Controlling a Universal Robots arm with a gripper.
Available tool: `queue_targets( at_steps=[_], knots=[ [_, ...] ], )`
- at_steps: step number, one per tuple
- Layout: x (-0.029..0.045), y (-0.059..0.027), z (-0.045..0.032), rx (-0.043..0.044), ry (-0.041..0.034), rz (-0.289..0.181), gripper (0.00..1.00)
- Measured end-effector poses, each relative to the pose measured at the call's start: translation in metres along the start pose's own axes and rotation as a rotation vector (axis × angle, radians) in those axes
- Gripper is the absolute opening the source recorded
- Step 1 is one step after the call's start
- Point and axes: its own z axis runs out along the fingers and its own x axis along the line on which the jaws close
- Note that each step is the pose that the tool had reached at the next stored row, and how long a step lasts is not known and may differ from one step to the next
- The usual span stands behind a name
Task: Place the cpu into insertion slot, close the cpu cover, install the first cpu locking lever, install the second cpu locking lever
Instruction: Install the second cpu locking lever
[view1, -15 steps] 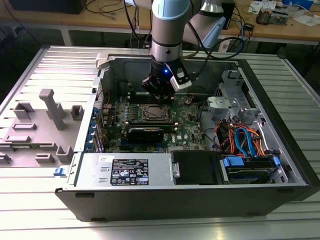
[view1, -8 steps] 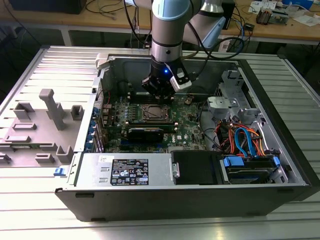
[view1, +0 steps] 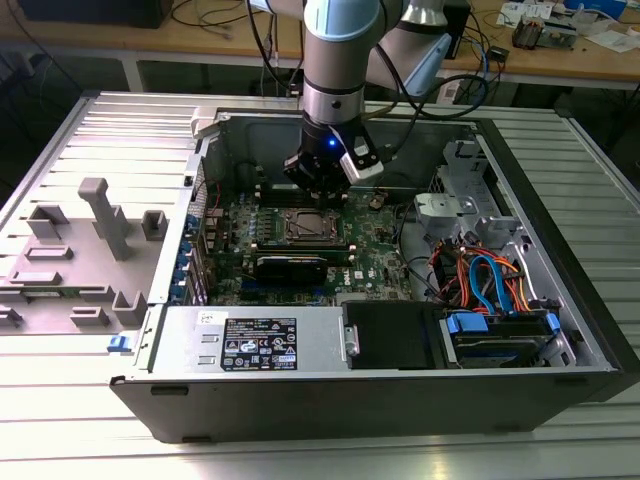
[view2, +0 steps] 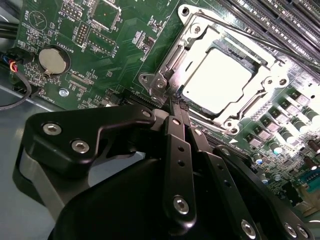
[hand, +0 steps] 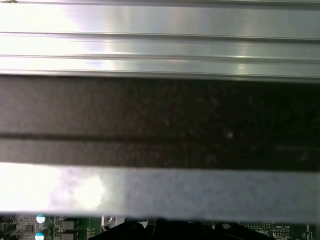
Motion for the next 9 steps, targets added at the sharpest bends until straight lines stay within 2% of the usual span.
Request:
queue_targets(
  at_steps=[9],
  knots=[
    [0.0001, -0.0032, -0.0001, 0.0, 0.0, 0.0, 0.11]
  ],
)
